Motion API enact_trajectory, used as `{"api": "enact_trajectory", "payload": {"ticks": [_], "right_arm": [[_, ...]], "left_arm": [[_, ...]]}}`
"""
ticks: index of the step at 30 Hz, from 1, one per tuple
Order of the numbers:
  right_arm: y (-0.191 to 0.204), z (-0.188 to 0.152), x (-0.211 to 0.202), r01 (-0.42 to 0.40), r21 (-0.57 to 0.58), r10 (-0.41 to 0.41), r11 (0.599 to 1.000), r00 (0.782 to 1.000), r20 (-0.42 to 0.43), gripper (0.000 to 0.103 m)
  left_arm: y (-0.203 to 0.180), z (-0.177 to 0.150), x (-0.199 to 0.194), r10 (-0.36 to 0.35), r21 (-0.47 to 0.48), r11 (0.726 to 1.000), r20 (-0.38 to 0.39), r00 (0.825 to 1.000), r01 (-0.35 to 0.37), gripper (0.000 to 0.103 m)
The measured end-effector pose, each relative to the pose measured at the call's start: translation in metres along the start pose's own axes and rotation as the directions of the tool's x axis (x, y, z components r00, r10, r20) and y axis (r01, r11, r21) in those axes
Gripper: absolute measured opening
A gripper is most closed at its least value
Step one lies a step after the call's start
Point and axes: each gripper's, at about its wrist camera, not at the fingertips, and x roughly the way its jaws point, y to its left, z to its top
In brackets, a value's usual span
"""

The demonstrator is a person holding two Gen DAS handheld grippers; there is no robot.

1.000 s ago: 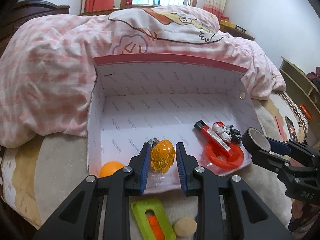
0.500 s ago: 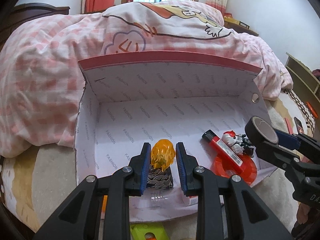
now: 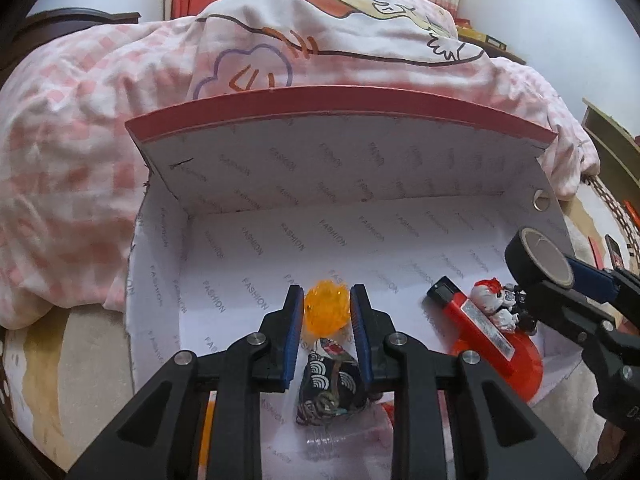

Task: Organize objects
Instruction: 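Carry the orange toy and tape roll over into the shoebox, then open both grippers to drop the orange toy and tape roll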

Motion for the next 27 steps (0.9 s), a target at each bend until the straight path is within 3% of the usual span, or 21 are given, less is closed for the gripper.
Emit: {"api": "enact_trajectory", "payload": {"ticks": [16,20,23,27], "right_arm": [[-0.003,-0.004,0.017,0.034,0.004,-0.034,0.999,0.999,-0.023,0.048],[-0.004,-0.005,0.019,0.04,0.005,-0.04,0.999,0.999,-0.023,0.048],[-0.004,-0.005,0.021,0.049,-0.003,-0.049,0.999,0.999,-0.021,0.048],[0.0,-0.007,0.024,0.077,-0.035,-0.077,0.996,0.997,-0.005,0.05]], "left_arm": [[-0.012,0.009,0.008,0.031,0.022,0.999,0.027,0.999,-0.032,0.024],[-0.009,0.007,0.017,0.021,0.002,1.0,-0.009,1.0,-0.021,0.032],[-0.013,0.006,0.016,0.031,0.012,0.999,-0.01,0.999,-0.031,0.049],[-0.017,0.004,0.016,0.054,0.024,0.998,-0.004,0.999,-0.054,0.054]]}}
